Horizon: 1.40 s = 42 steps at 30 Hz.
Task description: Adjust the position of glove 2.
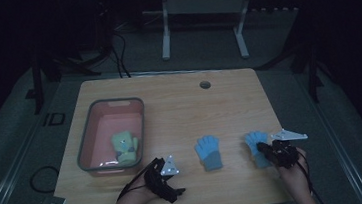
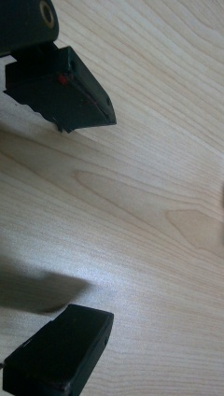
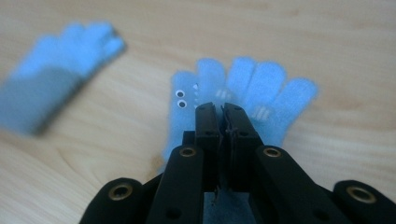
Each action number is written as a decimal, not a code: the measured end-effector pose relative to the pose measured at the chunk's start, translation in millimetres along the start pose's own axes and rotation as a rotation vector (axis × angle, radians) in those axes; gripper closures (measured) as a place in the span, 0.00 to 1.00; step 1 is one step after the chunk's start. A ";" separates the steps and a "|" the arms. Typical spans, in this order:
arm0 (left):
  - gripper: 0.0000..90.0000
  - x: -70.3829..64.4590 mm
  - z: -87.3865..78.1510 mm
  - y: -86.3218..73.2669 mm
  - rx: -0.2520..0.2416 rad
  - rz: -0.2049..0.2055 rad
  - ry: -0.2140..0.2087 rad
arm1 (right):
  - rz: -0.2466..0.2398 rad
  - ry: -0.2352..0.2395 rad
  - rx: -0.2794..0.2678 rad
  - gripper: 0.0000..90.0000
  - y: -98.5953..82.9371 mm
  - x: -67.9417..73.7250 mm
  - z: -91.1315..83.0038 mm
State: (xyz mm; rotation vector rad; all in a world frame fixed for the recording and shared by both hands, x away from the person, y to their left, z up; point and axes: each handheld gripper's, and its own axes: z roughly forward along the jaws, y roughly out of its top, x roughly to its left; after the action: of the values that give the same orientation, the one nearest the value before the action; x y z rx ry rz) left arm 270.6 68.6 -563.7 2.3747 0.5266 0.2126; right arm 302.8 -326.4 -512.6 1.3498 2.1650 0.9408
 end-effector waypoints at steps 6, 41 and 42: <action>0.08 -0.9 0.1 0.4 -0.007 -0.005 0.000 | 0.071 -0.016 -0.040 0.95 24.6 20.3 -1.6; 0.08 0.2 -4.5 3.0 -0.038 0.016 0.019 | -0.068 0.062 0.060 0.70 14.3 20.0 35.2; 0.08 0.1 -4.1 3.0 -0.036 0.015 0.018 | -0.088 0.071 0.064 0.69 14.2 17.7 34.2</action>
State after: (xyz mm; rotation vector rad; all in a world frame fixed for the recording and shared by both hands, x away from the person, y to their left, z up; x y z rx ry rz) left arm 270.4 69.0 -558.7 2.3441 0.5095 0.2481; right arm 326.1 -295.2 -525.6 1.2570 2.3064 0.9058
